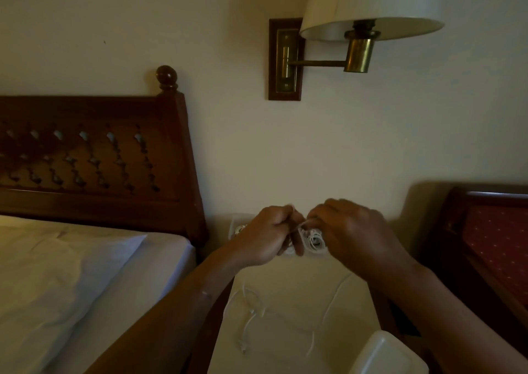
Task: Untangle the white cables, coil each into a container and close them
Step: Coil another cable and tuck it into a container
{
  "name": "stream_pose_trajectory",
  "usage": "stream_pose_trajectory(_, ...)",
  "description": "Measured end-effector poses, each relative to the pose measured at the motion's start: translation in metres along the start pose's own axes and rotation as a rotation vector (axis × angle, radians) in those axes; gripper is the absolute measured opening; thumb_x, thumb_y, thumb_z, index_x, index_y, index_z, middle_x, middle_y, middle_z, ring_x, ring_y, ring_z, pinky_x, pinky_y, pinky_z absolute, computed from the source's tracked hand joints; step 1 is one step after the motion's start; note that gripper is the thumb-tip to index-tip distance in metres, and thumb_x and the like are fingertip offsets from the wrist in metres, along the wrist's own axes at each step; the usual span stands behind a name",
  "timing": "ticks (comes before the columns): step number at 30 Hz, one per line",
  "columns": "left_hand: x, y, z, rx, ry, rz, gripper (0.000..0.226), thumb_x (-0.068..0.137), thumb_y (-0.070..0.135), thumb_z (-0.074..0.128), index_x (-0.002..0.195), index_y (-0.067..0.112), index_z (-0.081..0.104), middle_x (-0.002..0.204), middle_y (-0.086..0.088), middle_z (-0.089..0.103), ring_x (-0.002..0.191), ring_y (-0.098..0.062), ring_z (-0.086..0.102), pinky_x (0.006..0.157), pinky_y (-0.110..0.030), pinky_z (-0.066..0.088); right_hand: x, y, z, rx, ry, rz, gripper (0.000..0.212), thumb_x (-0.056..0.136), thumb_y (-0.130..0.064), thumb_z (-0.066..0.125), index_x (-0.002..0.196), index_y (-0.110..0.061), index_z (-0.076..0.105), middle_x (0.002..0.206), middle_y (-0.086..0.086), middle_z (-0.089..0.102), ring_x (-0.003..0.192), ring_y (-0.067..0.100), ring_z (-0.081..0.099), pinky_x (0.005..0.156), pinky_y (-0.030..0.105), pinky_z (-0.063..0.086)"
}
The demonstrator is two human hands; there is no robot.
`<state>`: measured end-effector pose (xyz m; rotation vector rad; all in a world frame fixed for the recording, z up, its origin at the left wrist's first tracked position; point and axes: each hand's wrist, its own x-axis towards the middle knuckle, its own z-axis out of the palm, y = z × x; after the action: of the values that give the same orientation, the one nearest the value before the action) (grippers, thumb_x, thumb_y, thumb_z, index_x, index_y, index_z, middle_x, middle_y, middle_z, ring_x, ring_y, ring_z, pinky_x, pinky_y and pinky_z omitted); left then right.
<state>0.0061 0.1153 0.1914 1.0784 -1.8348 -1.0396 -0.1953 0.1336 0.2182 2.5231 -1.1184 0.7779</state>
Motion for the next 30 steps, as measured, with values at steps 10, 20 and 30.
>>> stream_pose_trajectory(10,-0.009,-0.005,0.014,-0.871,-0.311,-0.024,0.035,0.108,0.025,0.043,0.098,0.002,0.068,0.052,-0.001,0.046,0.041,-0.008,0.031,0.045,-0.022,0.031,0.017,0.013,0.042,0.791,0.321,0.357,0.022,0.094,-0.005,0.068,0.091,-0.024,0.078,0.088,-0.009,0.074,0.084,0.009,0.07,0.073,0.024,0.054)
stream_pose_trajectory(20,0.007,0.018,0.01,-1.095,-0.038,0.263,0.031,0.105,0.013,0.041,0.102,-0.005,0.066,0.108,-0.029,0.073,0.098,-0.038,0.075,0.086,-0.044,0.062,-0.007,-0.016,0.082,0.794,0.088,0.393,0.034,0.099,0.008,0.049,0.072,-0.013,0.056,0.061,-0.007,0.055,0.054,0.006,0.047,0.053,0.025,0.039)
stream_pose_trajectory(30,0.017,0.006,0.007,0.458,0.121,0.248,0.016,0.106,0.007,0.046,0.102,0.008,0.062,0.102,0.001,0.07,0.093,-0.015,0.068,0.082,-0.039,0.056,0.001,-0.013,0.054,0.293,0.076,0.09,0.013,0.092,0.006,0.061,0.093,-0.005,0.067,0.078,0.008,0.069,0.056,0.014,0.056,0.047,0.022,0.04)
